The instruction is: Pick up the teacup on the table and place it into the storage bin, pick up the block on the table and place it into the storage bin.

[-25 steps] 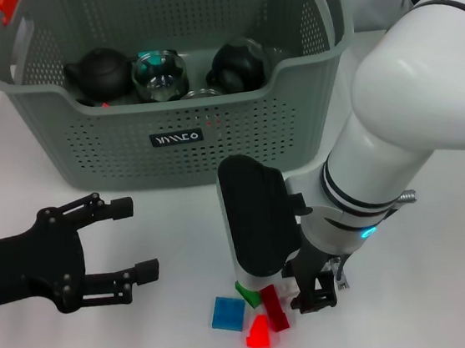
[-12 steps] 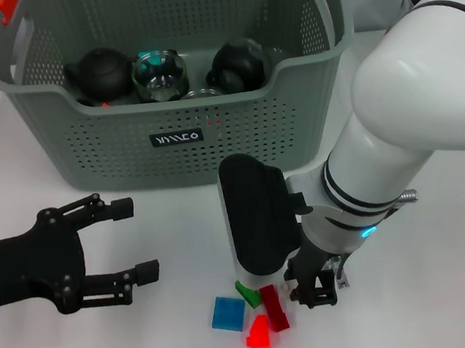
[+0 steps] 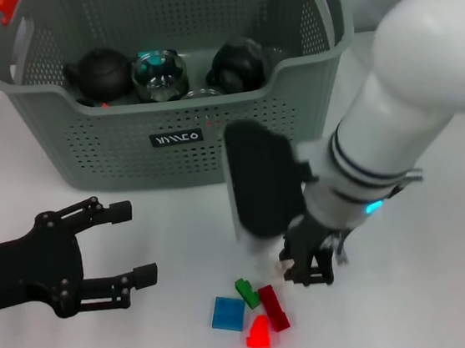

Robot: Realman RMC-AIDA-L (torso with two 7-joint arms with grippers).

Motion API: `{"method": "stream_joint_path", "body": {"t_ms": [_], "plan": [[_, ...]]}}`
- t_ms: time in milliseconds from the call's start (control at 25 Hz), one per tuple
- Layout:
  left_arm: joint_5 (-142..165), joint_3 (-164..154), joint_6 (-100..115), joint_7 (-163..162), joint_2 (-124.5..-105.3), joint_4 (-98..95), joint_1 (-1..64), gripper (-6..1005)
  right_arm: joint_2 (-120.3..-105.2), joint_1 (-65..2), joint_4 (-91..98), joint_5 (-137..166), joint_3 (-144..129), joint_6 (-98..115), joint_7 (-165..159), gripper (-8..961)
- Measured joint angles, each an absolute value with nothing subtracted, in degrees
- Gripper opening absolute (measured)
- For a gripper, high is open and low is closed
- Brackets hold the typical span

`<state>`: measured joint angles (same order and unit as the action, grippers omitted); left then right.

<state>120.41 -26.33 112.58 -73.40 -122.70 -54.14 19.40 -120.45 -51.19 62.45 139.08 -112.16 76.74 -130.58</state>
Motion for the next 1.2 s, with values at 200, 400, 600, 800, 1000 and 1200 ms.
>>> {"method": "stream_joint_path", "body": {"t_ms": [200,400,600,800,1000,1200], "plan": [[120.41,-25.69,112.72,-73.3,-122.61,-54.29,19.28,935,-120.26,-50.37,66.32,139.04,-99.83,84.82,-126.14,203],[120.74,-25.25,112.8,-72.49,-122.6,-54.41,19.0,934,-120.24,-50.39,70.76,135.65,-82.04,91.86,-120.39,203],[121.03,-24.78,112.81,-71.88,-122.5,-54.41,19.0,934,-120.18,-50.35,76.22,129.65,-71.31,91.63,-118.48,203],[121.11,-24.78,112.68,-71.87,-122.44,-54.4,19.25,934,-120.2,-51.79,75.5,129.71,-69.71,82.32,-120.23,204],[121.19,-24.71,112.45,-71.87,-122.43,-54.4,19.3,934,-120.23,-56.51,67.69,136.07,-70.62,73.86,-124.85,204],[121.35,-24.69,112.29,-71.88,-122.43,-54.33,19.39,935,-120.35,-61.63,57.84,141.63,-70.77,68.53,-126.18,204]]}}
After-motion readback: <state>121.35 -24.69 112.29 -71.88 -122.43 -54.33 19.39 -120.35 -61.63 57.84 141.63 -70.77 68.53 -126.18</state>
